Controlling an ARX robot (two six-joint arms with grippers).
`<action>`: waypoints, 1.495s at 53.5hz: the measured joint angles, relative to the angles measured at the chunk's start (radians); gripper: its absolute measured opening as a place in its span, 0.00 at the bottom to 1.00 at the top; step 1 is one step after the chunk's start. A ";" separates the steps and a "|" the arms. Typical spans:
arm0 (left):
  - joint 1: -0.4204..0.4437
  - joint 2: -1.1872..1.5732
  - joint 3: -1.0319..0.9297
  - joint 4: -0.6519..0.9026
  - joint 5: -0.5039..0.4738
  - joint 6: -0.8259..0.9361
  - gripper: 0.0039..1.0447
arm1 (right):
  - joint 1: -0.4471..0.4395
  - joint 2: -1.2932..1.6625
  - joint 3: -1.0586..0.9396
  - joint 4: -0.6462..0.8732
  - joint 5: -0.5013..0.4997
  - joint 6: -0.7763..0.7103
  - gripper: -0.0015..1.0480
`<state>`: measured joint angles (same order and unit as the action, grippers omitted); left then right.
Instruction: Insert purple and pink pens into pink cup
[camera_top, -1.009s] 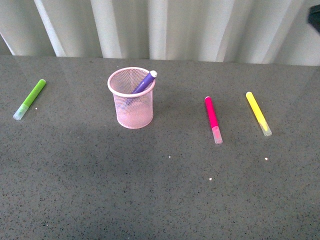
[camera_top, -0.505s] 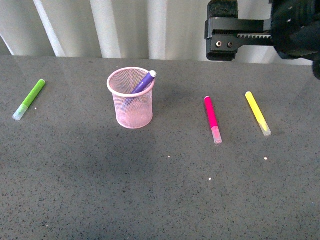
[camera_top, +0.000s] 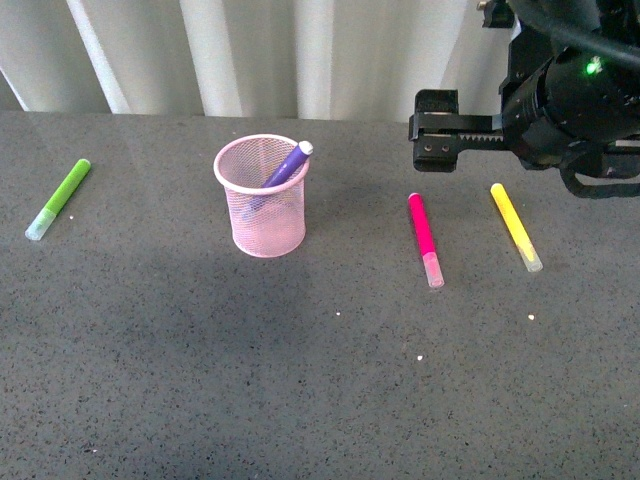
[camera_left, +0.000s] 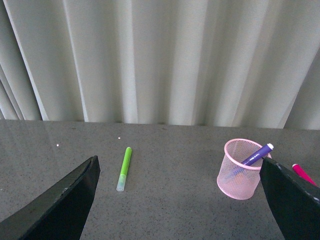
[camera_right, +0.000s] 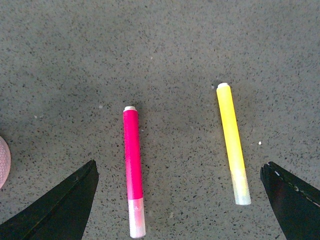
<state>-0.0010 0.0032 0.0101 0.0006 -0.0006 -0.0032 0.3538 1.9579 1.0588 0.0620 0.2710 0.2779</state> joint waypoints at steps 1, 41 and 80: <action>0.000 0.000 0.000 0.000 0.000 0.000 0.94 | 0.000 0.004 0.001 0.000 0.000 0.003 0.93; 0.000 0.000 0.000 0.000 0.000 0.000 0.94 | 0.018 0.295 0.241 -0.024 -0.010 0.041 0.93; 0.000 0.000 0.000 0.000 0.000 0.000 0.94 | 0.003 0.437 0.308 0.006 -0.019 0.043 0.93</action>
<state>-0.0010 0.0032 0.0101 0.0006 -0.0006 -0.0032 0.3569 2.3947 1.3670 0.0681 0.2516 0.3206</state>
